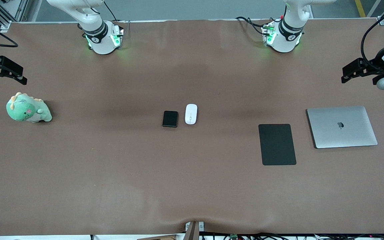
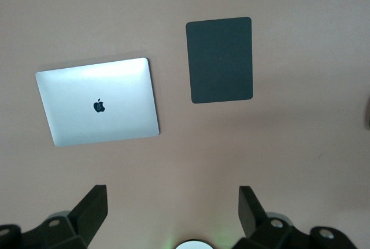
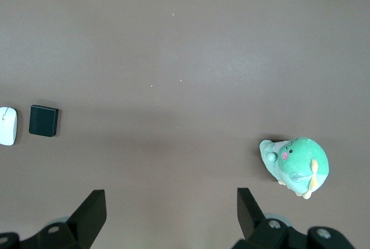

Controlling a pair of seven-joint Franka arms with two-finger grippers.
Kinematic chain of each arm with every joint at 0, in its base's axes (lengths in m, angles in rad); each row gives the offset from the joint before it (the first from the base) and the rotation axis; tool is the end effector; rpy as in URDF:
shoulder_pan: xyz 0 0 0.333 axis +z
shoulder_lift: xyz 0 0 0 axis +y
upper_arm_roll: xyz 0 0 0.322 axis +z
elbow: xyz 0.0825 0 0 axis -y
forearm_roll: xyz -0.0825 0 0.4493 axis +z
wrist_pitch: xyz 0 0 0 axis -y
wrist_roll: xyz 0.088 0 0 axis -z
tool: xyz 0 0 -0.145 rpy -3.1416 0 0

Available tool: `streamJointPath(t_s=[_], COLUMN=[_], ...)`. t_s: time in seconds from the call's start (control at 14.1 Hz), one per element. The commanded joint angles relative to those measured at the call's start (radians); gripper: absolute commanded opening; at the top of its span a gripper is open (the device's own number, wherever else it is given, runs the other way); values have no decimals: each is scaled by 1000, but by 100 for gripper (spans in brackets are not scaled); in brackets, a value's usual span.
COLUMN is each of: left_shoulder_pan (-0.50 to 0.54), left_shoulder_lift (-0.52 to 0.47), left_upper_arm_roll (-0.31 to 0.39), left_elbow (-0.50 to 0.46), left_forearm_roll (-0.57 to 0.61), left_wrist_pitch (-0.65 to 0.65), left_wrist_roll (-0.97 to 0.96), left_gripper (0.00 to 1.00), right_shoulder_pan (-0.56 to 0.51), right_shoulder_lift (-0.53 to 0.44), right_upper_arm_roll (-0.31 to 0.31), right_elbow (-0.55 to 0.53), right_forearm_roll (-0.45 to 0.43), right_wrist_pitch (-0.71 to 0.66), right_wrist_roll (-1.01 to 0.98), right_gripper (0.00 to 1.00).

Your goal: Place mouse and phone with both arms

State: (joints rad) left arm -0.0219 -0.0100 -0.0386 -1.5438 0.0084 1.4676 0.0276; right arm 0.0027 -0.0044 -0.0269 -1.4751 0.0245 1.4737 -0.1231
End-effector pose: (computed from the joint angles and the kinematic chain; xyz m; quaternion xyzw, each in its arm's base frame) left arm 0.6024 -0.0353 0.6044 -0.9985 0.0437 0.0330 0.0049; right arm 0.6082 -0.0110 0.6377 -0.9986 -0.0506 -0.0024 0.0121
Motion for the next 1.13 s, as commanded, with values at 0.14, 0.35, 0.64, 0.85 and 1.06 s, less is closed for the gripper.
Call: streamJointPath(t_s=[0.14,0.35,0.64,0.85,1.06], left_shoulder_pan=[3,8,11,8,-6], left_shoulder_lift=[11,16,37,44,82], left_upper_arm_roll=[-3,-4,-3,-6,-10], left_elbow=[11,10,11,10,11], left_forearm_roll=[30,25,10,-30,-119], left_wrist_pitch=[-1,-3,-4,-4,-4], left_wrist_roll=[12,5,-49,-153,-266], left_gripper=[100,100,100,100,100], right_shoulder_pan=[0,3,2,2,0], right_shoulder_lift=[9,11,41,60,61], right_upper_arm_roll=[-2,-2,-1,-1,-1], right_elbow=[24,21,24,24,25], right_forearm_roll=[2,-11,-8,-6,-8], right_wrist_pitch=[-16,-13,-6,-4,-6], right_wrist_roll=[2,0,-9,-9,-6], right_gripper=[100,100,100,100,100])
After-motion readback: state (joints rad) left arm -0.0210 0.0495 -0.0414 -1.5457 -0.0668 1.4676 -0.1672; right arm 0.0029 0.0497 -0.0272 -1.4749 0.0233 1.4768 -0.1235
